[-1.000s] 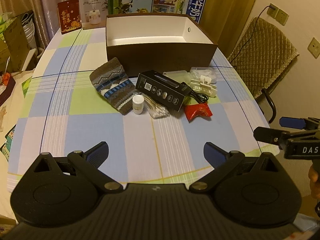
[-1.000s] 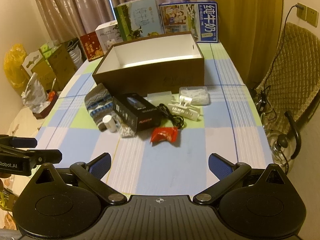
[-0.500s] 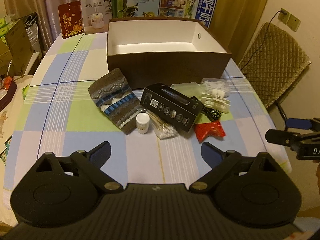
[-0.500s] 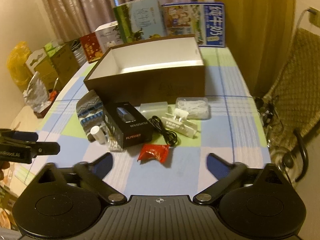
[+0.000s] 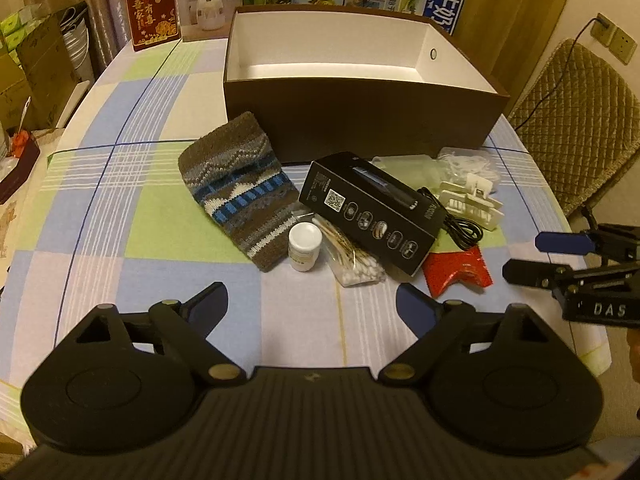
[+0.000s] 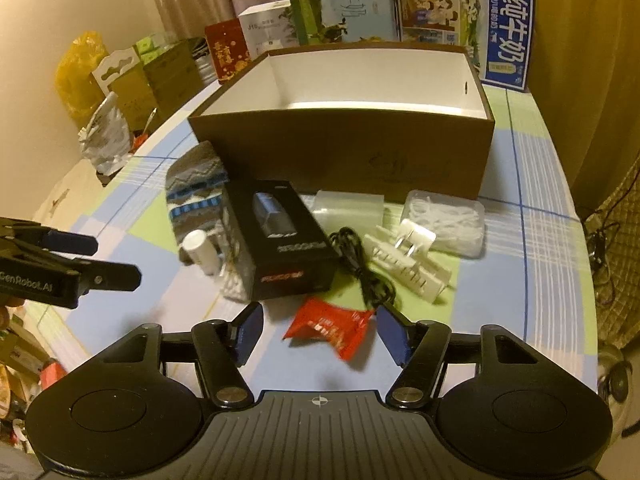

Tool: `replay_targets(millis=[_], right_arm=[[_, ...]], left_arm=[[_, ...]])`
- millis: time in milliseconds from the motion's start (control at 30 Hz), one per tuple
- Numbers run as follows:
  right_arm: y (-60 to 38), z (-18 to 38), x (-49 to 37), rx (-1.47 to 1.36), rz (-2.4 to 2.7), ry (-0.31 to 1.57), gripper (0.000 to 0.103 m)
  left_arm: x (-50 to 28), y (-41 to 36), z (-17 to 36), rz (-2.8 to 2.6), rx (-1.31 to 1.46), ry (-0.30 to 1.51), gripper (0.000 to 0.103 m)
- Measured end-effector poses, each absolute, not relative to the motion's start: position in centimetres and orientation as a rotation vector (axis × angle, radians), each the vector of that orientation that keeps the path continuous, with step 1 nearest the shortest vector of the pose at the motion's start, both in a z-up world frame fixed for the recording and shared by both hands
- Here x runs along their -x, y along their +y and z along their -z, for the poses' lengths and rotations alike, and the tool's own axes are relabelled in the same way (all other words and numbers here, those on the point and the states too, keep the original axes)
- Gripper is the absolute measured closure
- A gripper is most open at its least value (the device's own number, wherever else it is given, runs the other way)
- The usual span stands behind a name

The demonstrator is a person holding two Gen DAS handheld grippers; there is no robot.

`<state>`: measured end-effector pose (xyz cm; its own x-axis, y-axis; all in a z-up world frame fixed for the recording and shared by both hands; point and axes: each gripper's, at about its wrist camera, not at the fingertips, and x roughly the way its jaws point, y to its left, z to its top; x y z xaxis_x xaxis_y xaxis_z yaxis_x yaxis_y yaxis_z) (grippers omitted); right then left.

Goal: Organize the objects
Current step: 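Grasp the small white jar with the left tool while the right tool grasps the white plastic clip holder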

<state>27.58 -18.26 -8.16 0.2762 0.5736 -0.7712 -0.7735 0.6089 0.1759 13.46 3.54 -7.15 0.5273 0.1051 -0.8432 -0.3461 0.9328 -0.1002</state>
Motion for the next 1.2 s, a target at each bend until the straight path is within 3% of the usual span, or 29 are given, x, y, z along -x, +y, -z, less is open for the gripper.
replay_targets(millis=[567, 933, 967, 1200], right_arm=[[-16.3, 11.9, -36.2, 0.438, -0.976, 0.832, 0.049], [-14.6, 14.0, -37.7, 0.527, -1.093, 0.833, 0.049], [-14.5, 14.2, -37.7, 0.536, -1.097, 0.829, 0.055], [-15.4, 13.8, -37.1, 0.522, -1.088, 0.806, 0.056]], left_arm=[[-16.1, 4.8, 9.8, -0.424, 0.343, 0.994, 0.020], [-16.4, 5.1, 10.8, -0.504, 0.356, 0.987, 0.020], [-16.4, 5.0, 10.8, -0.505, 0.354, 0.988, 0.020], [-16.4, 4.8, 11.1, -0.485, 0.322, 0.972, 0.024]])
